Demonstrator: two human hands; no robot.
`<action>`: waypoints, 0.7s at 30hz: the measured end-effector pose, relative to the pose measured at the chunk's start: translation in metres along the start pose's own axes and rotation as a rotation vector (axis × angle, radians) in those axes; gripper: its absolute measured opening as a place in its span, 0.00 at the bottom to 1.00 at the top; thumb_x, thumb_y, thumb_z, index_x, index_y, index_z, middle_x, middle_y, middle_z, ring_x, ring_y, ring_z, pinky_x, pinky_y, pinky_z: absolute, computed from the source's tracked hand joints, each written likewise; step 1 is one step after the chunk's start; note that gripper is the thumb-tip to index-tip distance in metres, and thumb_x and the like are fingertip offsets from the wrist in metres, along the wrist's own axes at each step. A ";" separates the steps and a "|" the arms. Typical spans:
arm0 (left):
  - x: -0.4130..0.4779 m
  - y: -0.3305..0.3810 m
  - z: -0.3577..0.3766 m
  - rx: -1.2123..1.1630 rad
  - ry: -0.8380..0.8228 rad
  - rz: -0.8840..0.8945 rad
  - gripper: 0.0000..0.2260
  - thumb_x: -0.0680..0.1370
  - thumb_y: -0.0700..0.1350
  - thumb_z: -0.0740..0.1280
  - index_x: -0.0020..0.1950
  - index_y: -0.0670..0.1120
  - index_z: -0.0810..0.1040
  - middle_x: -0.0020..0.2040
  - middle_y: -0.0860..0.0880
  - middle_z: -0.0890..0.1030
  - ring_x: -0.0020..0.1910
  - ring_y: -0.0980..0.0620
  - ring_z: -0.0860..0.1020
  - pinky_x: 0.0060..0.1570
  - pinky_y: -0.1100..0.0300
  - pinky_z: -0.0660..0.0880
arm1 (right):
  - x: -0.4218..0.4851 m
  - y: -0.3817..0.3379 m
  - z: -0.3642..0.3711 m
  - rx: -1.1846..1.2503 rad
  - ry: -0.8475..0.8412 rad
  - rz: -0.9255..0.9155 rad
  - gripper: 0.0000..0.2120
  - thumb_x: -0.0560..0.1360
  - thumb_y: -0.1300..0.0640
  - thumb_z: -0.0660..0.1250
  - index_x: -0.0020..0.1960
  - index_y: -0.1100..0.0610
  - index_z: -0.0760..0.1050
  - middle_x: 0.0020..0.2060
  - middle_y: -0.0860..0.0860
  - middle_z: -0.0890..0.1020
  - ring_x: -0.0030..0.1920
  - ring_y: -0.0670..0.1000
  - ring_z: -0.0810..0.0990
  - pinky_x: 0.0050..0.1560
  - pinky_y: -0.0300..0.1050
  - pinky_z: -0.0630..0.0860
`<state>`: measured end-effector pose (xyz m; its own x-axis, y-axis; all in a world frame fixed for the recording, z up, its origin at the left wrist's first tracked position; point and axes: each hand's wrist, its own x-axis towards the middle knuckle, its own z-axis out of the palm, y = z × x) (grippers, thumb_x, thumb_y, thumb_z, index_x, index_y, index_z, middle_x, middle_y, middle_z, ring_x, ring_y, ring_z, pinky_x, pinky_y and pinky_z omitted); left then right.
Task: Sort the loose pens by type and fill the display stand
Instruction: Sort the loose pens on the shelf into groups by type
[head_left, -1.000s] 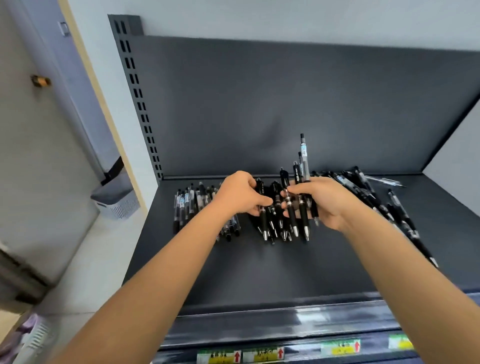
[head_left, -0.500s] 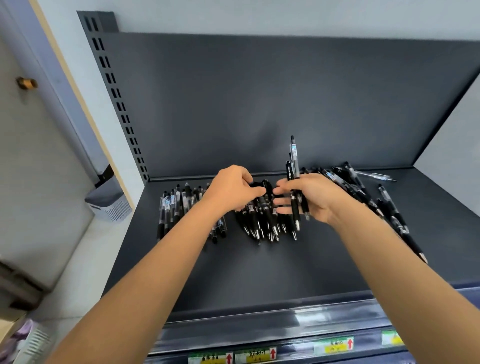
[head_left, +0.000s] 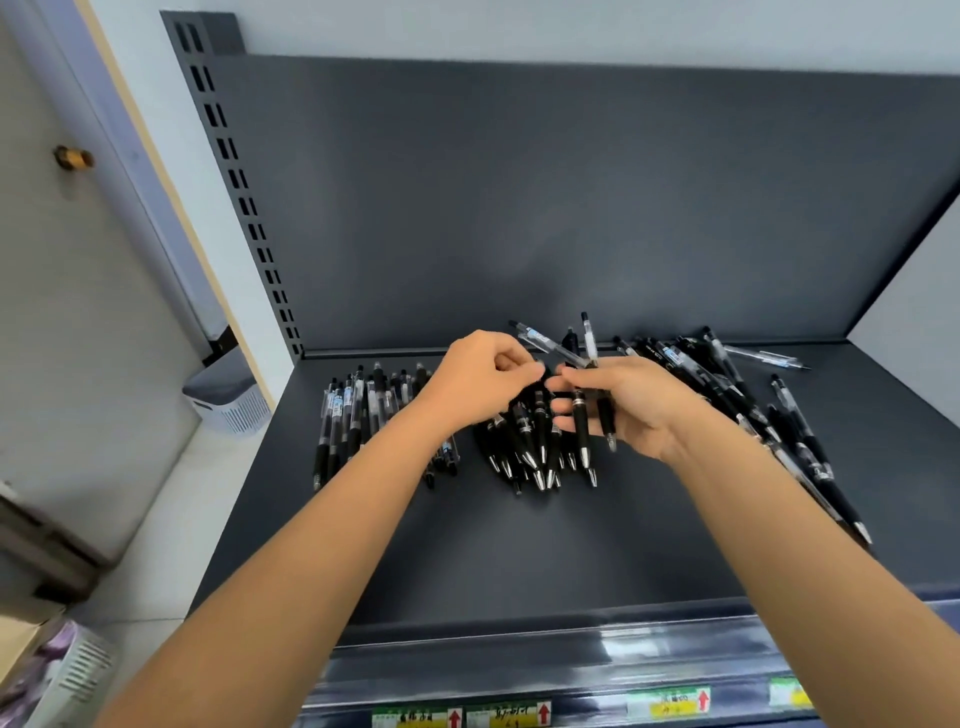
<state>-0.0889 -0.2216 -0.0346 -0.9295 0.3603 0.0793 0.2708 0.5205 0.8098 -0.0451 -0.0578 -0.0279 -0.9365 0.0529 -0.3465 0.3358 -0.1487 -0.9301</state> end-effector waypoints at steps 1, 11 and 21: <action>0.000 0.003 0.000 -0.060 -0.001 0.006 0.09 0.78 0.50 0.68 0.48 0.45 0.81 0.39 0.48 0.82 0.26 0.57 0.75 0.30 0.63 0.72 | -0.001 0.000 0.002 0.026 -0.032 -0.008 0.05 0.78 0.64 0.63 0.50 0.66 0.77 0.42 0.57 0.83 0.34 0.52 0.82 0.35 0.47 0.82; 0.008 0.017 -0.005 -0.245 -0.104 -0.129 0.08 0.76 0.49 0.70 0.49 0.46 0.83 0.31 0.59 0.79 0.25 0.67 0.74 0.24 0.74 0.66 | -0.014 -0.007 0.014 0.242 -0.217 0.018 0.11 0.79 0.66 0.55 0.54 0.68 0.75 0.45 0.64 0.84 0.39 0.59 0.85 0.42 0.52 0.83; 0.014 0.021 -0.013 -0.232 -0.036 -0.265 0.11 0.74 0.47 0.69 0.39 0.40 0.75 0.34 0.46 0.65 0.27 0.52 0.61 0.27 0.63 0.58 | -0.010 -0.002 0.013 0.069 -0.131 -0.060 0.09 0.80 0.65 0.59 0.56 0.66 0.75 0.47 0.61 0.83 0.41 0.57 0.84 0.42 0.49 0.83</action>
<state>-0.0990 -0.2160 -0.0088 -0.9493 0.2657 -0.1680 -0.0460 0.4115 0.9103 -0.0375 -0.0705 -0.0207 -0.9613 -0.0645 -0.2679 0.2755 -0.2165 -0.9366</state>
